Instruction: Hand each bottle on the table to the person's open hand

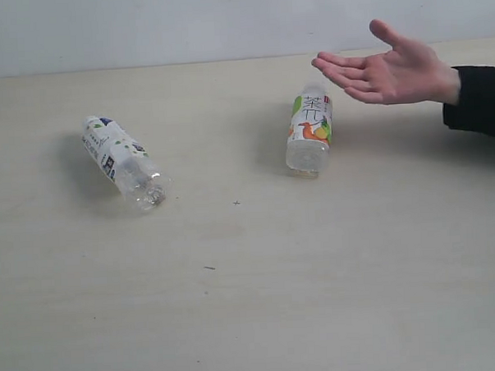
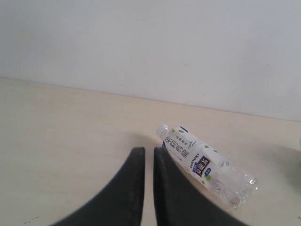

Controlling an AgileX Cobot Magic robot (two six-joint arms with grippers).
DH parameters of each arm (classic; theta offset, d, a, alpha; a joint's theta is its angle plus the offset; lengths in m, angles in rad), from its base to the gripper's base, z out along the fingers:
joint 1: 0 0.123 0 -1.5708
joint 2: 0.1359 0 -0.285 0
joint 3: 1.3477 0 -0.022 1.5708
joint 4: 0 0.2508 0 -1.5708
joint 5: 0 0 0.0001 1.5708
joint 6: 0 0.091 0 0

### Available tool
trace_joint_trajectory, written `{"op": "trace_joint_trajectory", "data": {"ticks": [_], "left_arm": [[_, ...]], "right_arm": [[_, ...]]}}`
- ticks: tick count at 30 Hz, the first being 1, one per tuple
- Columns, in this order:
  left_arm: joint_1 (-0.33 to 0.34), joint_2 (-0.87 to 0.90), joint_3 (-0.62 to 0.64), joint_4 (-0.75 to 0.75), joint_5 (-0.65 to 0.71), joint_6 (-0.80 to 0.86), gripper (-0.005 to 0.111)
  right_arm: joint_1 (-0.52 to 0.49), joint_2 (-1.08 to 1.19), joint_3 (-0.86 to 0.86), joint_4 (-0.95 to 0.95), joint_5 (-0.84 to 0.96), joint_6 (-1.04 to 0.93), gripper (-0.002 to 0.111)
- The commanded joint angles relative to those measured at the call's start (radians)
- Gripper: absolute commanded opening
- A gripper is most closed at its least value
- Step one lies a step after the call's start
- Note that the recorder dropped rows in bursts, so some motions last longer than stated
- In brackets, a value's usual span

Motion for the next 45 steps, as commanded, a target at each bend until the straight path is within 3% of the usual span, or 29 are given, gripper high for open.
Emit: {"op": "trace_joint_trajectory", "data": {"ticks": [1,7,11,18,22,24,27,30,32,36,39,45], "left_arm": [[-0.007,-0.006,0.0,0.0,-0.001,0.001,0.01],[-0.007,-0.006,0.0,0.0,-0.001,0.001,0.01],[-0.007,-0.006,0.0,0.0,-0.001,0.001,0.01],[-0.007,-0.006,0.0,0.0,-0.001,0.001,0.01],[-0.007,-0.006,0.0,0.0,-0.001,0.001,0.01],[-0.007,-0.006,0.0,0.0,-0.001,0.001,0.01],[-0.007,-0.006,0.0,0.0,-0.001,0.001,0.01],[-0.007,-0.006,0.0,0.0,-0.001,0.001,0.01],[-0.007,-0.006,0.0,0.0,-0.001,0.001,0.01],[-0.007,-0.006,0.0,0.0,-0.001,0.001,0.01],[-0.007,-0.006,0.0,0.0,-0.001,0.001,0.01],[-0.007,-0.006,0.0,0.0,-0.001,0.001,0.01]], "right_arm": [[-0.003,-0.005,0.003,0.003,-0.002,0.002,0.001],[-0.003,-0.005,0.001,0.087,-0.14,0.005,0.001],[-0.003,-0.005,0.001,0.563,-0.303,0.0,0.001],[-0.003,-0.005,0.001,0.55,-0.292,0.0,0.001],[-0.003,0.078,-0.01,0.643,-0.472,0.013,0.001],[-0.003,0.257,-0.083,0.541,-0.423,-0.01,0.001],[-0.003,0.614,-0.349,0.267,-0.075,-0.01,0.001],[-0.003,0.974,-0.587,0.212,0.314,-0.017,0.001],[-0.003,1.155,-0.684,0.18,0.444,-0.03,0.001],[-0.003,1.355,-0.789,0.089,0.497,0.033,0.002],[-0.003,1.523,-0.856,-0.061,0.495,0.214,0.002],[-0.003,1.614,-0.863,-0.116,0.541,0.259,0.001]]}}
